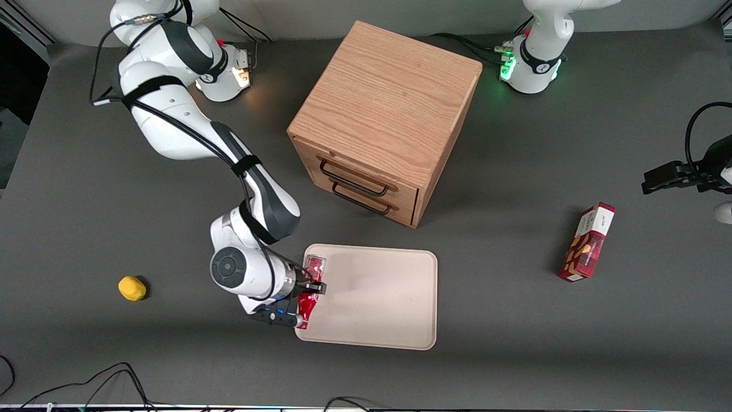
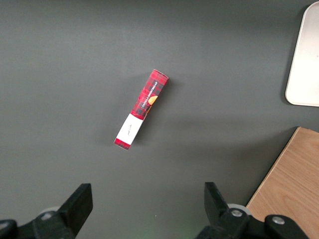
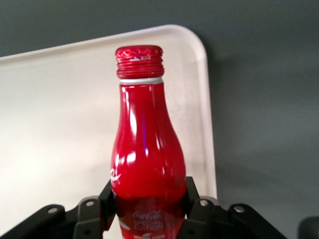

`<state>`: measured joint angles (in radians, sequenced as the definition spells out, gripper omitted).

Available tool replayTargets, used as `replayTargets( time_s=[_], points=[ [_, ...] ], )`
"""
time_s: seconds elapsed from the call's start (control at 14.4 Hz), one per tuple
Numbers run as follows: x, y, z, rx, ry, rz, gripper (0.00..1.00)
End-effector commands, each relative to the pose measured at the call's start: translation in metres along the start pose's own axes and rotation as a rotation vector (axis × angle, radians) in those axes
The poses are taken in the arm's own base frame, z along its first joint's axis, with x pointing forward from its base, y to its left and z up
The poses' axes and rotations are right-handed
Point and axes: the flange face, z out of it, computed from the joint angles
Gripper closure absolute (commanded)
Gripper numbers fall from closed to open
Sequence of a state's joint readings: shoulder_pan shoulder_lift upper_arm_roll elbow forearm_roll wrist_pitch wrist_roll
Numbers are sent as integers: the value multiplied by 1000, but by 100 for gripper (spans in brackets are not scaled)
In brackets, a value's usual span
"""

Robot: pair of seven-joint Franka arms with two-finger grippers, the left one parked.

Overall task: Place coke bottle on tray
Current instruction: 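Lower the bottle onto the tray and open the right gripper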

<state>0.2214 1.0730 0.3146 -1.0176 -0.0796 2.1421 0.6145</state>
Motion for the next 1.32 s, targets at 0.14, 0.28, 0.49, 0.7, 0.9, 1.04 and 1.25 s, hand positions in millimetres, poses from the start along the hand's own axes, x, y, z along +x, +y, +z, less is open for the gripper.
replayTargets(
  time_s=[0.14, 0.28, 0.49, 0.7, 0.9, 1.04, 1.25],
  points=[
    [6, -2, 20, 25, 35, 16, 76],
    [6, -2, 21, 28, 40, 18, 60],
    [4, -1, 27, 25, 59, 6, 0],
    [8, 0, 16, 23, 77, 3, 0],
    [5, 4, -23, -4, 88, -13, 0],
    [6, 14, -67, -35, 84, -18, 0],
    [10, 47, -162, -85, 89, 22, 0]
  ],
)
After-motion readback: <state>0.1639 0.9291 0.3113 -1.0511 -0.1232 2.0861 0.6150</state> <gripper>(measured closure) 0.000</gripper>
